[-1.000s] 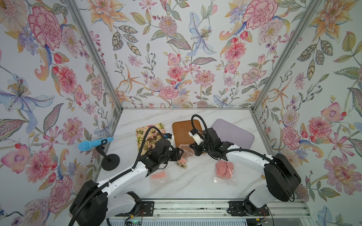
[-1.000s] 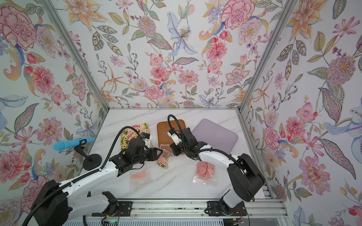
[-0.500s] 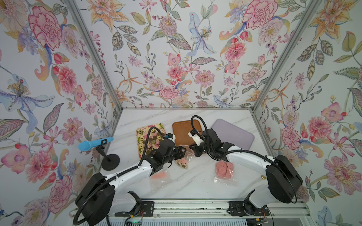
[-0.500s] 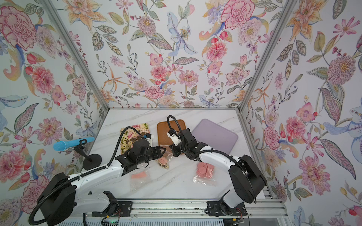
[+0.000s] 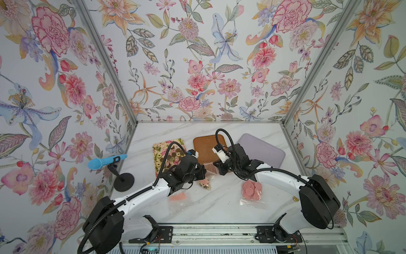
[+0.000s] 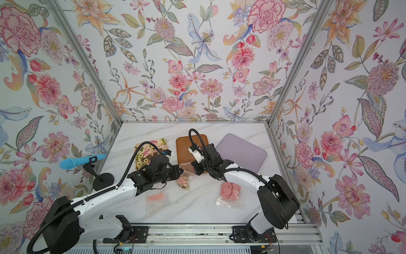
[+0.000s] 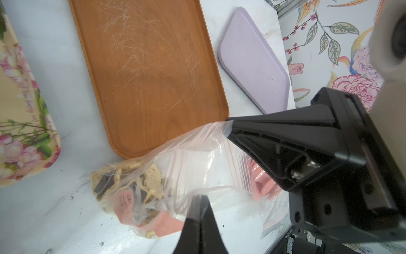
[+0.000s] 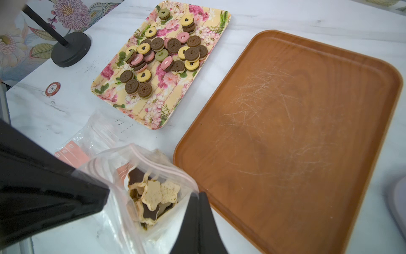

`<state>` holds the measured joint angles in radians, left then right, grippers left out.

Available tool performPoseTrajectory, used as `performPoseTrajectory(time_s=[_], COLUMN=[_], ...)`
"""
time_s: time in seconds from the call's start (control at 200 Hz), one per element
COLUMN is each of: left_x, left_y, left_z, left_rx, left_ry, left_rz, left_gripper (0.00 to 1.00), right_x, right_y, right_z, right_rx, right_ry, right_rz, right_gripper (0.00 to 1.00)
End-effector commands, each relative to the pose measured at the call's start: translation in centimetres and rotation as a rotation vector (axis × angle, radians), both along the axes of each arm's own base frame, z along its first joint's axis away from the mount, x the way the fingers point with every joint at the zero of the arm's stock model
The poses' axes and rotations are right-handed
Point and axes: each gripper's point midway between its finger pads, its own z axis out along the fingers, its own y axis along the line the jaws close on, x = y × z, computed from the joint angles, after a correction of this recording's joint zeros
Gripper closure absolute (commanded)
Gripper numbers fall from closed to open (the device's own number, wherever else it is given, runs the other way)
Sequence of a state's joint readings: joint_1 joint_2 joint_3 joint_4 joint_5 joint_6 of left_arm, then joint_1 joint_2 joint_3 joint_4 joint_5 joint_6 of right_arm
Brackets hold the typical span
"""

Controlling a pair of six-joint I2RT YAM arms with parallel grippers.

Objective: Pour cookies out of the ziploc bag
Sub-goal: Open the ziploc bag at the center of the board.

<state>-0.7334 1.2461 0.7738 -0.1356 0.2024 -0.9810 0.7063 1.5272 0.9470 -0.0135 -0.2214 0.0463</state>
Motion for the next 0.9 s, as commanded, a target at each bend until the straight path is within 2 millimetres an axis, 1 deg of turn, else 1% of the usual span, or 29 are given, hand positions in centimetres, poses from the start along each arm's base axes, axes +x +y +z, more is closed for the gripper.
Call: performPoseTrajectory(time_s=[0.0,0.11,0.175,0.24,0.31,0.39,0.441,0.501,0.621,0.686,0.731,0.811,0.891], left_x=[-0.3,0.0,0.2,0.5,0.9,1.3,1.5,1.7,1.8,1.9,2.0,2.0,2.0], left_y=[0.8,1.1,1.2,0.7,-0.2,-1.0,-1.3,-1.4,-1.3,-1.2,-1.2,-1.2,-1.3], left_z=[1.5,2.6,2.4,2.0,1.4,1.2,1.4,1.7,1.8,2.0,2.0,2.0,2.2], left_rx=[0.032,0.031,0.031,0.012,-0.003,-0.022,-0.03,-0.026,-0.01,-0.009,-0.009,-0.011,-0.015], left_ry=[-0.005,-0.014,-0.012,-0.008,-0.003,-0.002,-0.008,-0.015,-0.018,-0.023,-0.024,-0.026,-0.027], left_rz=[-0.061,-0.091,-0.097,-0.117,-0.141,-0.159,-0.163,-0.167,-0.169,-0.166,-0.165,-0.165,-0.167], left_gripper=[1.0,1.0,1.0,1.0,1.0,1.0,1.0,1.0,1.0,1.0,1.0,1.0,1.0], right_x=[0.6,1.2,1.3,1.4,1.5,1.4,1.1,0.8,-0.5,-1.8,-3.0,-4.7,-5.7], right_y=[-1.2,-2.1,-2.3,-2.4,-2.4,-2.5,-2.5,-2.6,-2.5,-1.7,-0.9,0.2,0.8], right_z=[1.0,0.4,-0.1,-0.3,-0.3,0.5,1.1,2.6,5.5,6.6,6.8,6.6,6.1], right_rx=[-0.024,-0.062,-0.079,-0.083,-0.082,-0.069,-0.062,-0.046,-0.002,0.04,0.06,0.072,0.074], right_ry=[-0.051,-0.043,-0.037,-0.033,-0.031,-0.046,-0.063,-0.108,-0.209,-0.228,-0.234,-0.254,-0.267], right_rz=[-0.033,-0.067,-0.077,-0.081,-0.084,-0.086,-0.074,-0.069,-0.036,0.035,0.103,0.191,0.226], right_gripper=[1.0,1.0,1.0,1.0,0.92,0.76,0.72,0.69,0.65,0.63,0.62,0.61,0.59])
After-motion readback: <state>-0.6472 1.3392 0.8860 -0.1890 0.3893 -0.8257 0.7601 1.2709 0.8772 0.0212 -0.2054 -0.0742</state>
